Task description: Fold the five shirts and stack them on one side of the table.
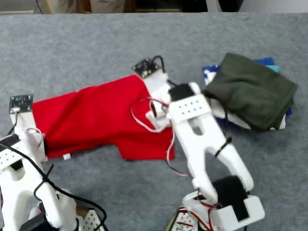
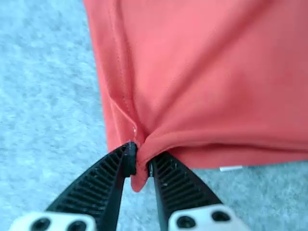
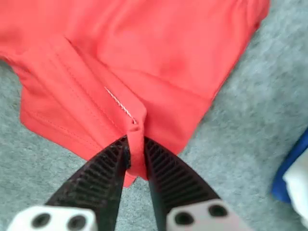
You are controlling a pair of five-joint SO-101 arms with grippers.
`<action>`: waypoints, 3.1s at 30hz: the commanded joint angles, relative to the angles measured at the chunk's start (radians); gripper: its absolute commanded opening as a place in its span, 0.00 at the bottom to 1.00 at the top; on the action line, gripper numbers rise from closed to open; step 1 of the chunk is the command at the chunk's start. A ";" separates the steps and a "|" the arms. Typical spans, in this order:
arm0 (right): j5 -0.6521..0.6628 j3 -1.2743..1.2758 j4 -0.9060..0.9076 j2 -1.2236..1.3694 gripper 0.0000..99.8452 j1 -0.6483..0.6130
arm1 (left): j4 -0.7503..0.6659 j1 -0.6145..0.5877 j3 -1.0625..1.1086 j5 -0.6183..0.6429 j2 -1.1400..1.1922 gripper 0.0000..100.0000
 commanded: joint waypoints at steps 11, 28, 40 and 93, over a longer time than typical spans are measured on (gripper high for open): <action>0.049 0.124 -0.077 -0.051 0.01 0.015 | 0.006 0.008 0.020 -0.034 -0.015 0.02; -0.025 -0.113 0.015 -0.097 0.00 -0.028 | 0.201 -0.166 -0.206 -0.242 -0.025 0.22; -0.196 -0.476 -0.121 0.539 0.00 -0.137 | 0.190 -0.011 -0.347 0.258 -0.013 0.02; -0.104 -1.592 -0.040 1.273 0.00 0.130 | -0.546 0.012 -0.466 0.388 0.651 0.02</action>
